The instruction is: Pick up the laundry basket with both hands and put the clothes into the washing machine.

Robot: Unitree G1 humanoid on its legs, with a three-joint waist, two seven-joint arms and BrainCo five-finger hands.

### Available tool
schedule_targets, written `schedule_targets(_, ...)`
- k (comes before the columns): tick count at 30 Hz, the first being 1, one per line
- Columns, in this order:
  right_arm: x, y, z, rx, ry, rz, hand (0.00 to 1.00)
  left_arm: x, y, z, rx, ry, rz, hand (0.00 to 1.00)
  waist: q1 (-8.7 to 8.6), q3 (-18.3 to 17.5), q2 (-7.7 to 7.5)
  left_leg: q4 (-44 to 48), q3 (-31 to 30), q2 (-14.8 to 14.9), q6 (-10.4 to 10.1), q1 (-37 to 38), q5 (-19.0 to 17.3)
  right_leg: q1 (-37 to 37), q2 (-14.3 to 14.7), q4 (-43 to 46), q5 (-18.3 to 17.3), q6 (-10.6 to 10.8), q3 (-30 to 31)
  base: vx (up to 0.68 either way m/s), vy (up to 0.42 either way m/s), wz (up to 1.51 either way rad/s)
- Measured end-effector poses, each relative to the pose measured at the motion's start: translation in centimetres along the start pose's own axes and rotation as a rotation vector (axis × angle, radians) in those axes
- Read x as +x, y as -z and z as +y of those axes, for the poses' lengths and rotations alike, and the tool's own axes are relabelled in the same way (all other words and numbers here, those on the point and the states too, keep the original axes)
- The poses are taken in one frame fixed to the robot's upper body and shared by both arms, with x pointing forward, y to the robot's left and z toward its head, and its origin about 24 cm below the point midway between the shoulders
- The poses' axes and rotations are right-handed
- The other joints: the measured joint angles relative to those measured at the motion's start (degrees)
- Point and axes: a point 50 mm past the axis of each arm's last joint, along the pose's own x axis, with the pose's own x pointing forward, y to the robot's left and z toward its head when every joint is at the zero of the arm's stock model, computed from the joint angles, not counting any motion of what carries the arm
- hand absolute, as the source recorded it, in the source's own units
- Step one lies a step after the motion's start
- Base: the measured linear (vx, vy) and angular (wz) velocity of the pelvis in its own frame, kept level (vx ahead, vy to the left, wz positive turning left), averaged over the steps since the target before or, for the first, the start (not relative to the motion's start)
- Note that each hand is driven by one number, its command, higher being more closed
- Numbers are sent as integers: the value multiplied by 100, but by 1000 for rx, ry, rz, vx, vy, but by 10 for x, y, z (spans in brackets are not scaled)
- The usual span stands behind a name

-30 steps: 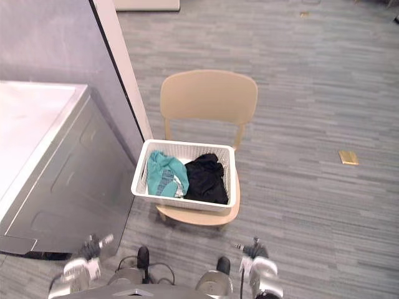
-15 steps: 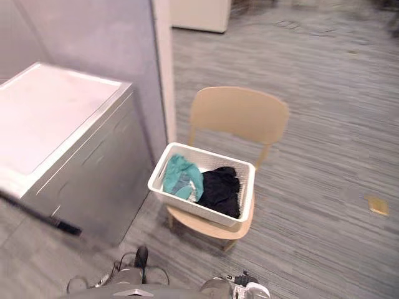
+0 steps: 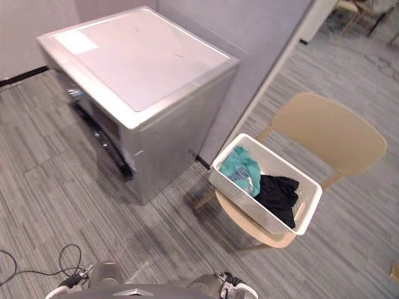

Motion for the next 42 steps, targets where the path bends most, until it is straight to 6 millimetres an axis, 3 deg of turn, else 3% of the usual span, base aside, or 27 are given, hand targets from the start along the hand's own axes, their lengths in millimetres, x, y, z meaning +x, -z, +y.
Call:
schedule_targets(2, 0, 3, 5, 17, -18, 5, 0, 1, -8, -9, 50, 42, -32, 0, -24, 6, 9, -671, -374, -247, 418, 170, 259, -174, 347, 693, -1288, 10, 977, -16, 247, 118)
schedule_targets(3, 0, 0, 11, 8, -40, -5, 0, 1, -13, -16, 88, 64, -43, 0, -110, 24, 41, -1253, -583, -411, 652, 313, 541, -183, 901, 972, -2114, 142, 1572, -29, 125, 154)
schedule_targets(4, -1, -5, 15, -6, -56, -21, 0, 1, -14, -20, 109, 73, -44, 0, -159, 32, 53, -1788, -838, -569, 715, 458, 858, -169, 1463, 1215, -2872, 128, 1807, -53, 107, 145)
schedule_targets(5, -1, -8, 17, -25, -66, -35, 0, 1, -12, -22, 107, 77, -38, 0, -148, 53, 90, -2020, -900, -604, 711, 566, 929, -163, 1662, 1295, -3194, 40, 1861, -83, 45, 95)
schedule_targets(7, -4, -25, 38, -92, -129, -111, 0, 1, -3, -22, 76, 61, -5, 0, -146, 118, 288, -2501, -1085, -621, 727, 759, 1209, -179, 2529, 1297, -4062, 175, 2265, -104, -36, 40)
schedule_targets(8, -5, -27, 46, -106, -149, -123, 0, 1, -1, -21, 71, 57, 4, 0, -160, 116, 285, -2560, -1114, -627, 688, 747, 1269, -157, 2757, 1079, -4211, 230, 2390, -159, -130, 65)
schedule_targets(9, -7, -39, 53, -122, -172, -163, 0, 2, 1, -20, 52, 46, 20, 0, -221, 183, 307, -2697, -1200, -722, 689, 687, 1335, 76, 3212, 419, -4513, 233, 2663, -163, -135, 62)
schedule_targets(12, -8, -42, 52, -80, -175, -189, 0, 2, 3, -25, 62, 49, 28, 0, -265, 153, 386, -2674, -946, -773, 764, 717, 1311, 171, 3335, 215, -4427, 246, 3047, 55, -67, 66)
schedule_targets(13, -8, -40, 46, -78, -165, -190, 0, 0, 12, -27, 49, 45, 52, 0, -255, 135, 531, -2618, -878, -830, 672, 944, 1403, 360, 3359, 219, -4369, 78, 2934, 170, -60, 61)
schedule_targets(15, -9, -38, 45, -76, -167, -191, 0, -1, 14, -30, -4, 41, 45, 0, -189, 128, 554, -2146, -830, -826, 645, 899, 1302, 666, 3316, 250, -4381, 80, 2723, 109, -32, 61)
schedule_targets(17, -10, -42, 47, -84, -175, -207, 0, -1, 3, -38, -35, 62, -4, 0, -86, 108, 584, -725, -745, -824, 596, 101, 1184, 676, 3306, 309, -4382, 79, 2634, 16, 16, 60)
schedule_targets(19, -11, -46, 49, -87, -181, -228, 0, -3, -5, -52, -105, 95, -44, 0, -29, 178, 667, 772, -707, -716, 184, -683, 1497, 832, 3285, 273, -4387, 73, 2436, 6, 67, 47)
schedule_targets(20, -11, -46, 51, -89, -184, -229, 0, -3, -9, -55, -128, 105, -61, 0, 65, 221, 618, 1332, -553, -608, 204, -942, 1554, 931, 3236, 221, -4422, 18, 2429, -6, 142, -9)
schedule_targets(21, -12, -45, 52, -93, -186, -227, 0, -4, -14, -57, -133, 114, -79, 0, 125, 222, 640, 1914, -300, -336, 408, -1111, 1304, 1050, 3188, 154, -4474, 35, 2448, -1, 204, -35)
schedule_targets(22, -12, -44, 52, -90, -185, -224, 0, -3, -14, -53, -139, 102, -76, 0, 129, 203, 614, 1907, -59, -56, 676, -1126, 1085, 1075, 3063, 142, -4488, 114, 2480, 13, 194, -39)
schedule_targets(23, -11, -42, 51, -86, -183, -220, 0, -3, -12, -50, -151, 96, -69, 0, 108, 202, 586, 1717, 39, 76, 773, -1111, 1020, 1054, 2976, 141, -4483, 157, 2510, 49, 225, -28)
schedule_targets(25, -10, -34, 43, -62, -154, -194, 0, -2, -12, -45, -196, 70, -65, 0, 47, 173, 489, 448, 18, 425, 795, -1004, 1033, 970, 2676, 103, -4454, 338, 2573, 143, 329, 2)
schedule_targets(27, -7, -22, 28, -24, -111, -149, 0, -1, -4, -37, -243, 26, -31, 0, -23, 147, 466, -1322, -478, 673, 671, -724, 1193, 908, 2350, 187, -4552, 772, 2602, 202, 421, 24)
schedule_targets(30, -4, -18, 6, -30, -49, -107, 0, -2, 10, -29, -240, -27, 25, 0, -46, 28, 598, -1459, -572, 604, 556, -324, 1157, 1154, 1982, 155, -4786, 1144, 2712, 316, 657, 12)
schedule_targets(31, -3, -6, 7, -10, -43, -61, 0, -1, 11, -18, -223, -56, 31, 0, -91, -123, 385, -1148, -558, 261, -49, -440, 1476, 1261, 1622, 106, -4707, 1185, 2955, 365, 649, 21)
schedule_targets(32, -3, 3, 17, 20, -68, -25, 0, 0, 8, -5, -182, -89, 25, 0, -162, -293, 232, -1060, -541, 0, 21, -602, 1357, 1106, 1459, 150, -4400, 978, 3249, 508, 833, 24)
schedule_targets(33, -3, 2, 25, 29, -71, -26, 0, 1, 2, 2, -140, -103, 12, 0, -136, -379, 170, -1073, -428, -77, 30, -626, 1289, 776, 1492, 395, -3519, 916, 3697, 370, 584, 10)
schedule_targets(36, -3, -2, 28, 28, -79, -42, 0, 0, 8, 1, -47, -92, 28, 0, -52, -381, 185, -1446, -224, -168, 284, -154, 1193, 327, 1508, 1077, -2272, 632, 4015, 332, 472, -18)
schedule_targets(37, -3, -4, 29, 26, -83, -51, 0, -1, 9, 1, -29, -88, 31, 0, -66, -381, 186, -1528, -181, -208, 375, -44, 1178, 200, 1519, 1392, -2225, 554, 3998, 236, 249, -8)
schedule_targets(39, -4, -13, 37, -27, -105, -79, 0, -1, 15, -2, 19, -77, 44, 0, -93, -369, 204, -1830, -1, -343, 509, 363, 1228, -282, 1586, 2461, -2659, 393, 3555, 193, 142, -10)
schedule_targets(41, -6, -23, 44, -91, -125, -122, 0, -2, 18, -5, 38, -68, 52, 0, -133, -339, 294, -2066, 89, -374, 542, 688, 1274, -500, 1848, 2830, -3510, 374, 3080, 175, 18, -15)
schedule_targets(42, -8, -32, 49, -129, -146, -162, 0, -2, 22, -6, 52, -65, 64, 0, -161, -322, 405, -2279, 202, -288, 482, 889, 1365, -713, 2281, 2608, -4103, 433, 2889, 134, -91, -28)
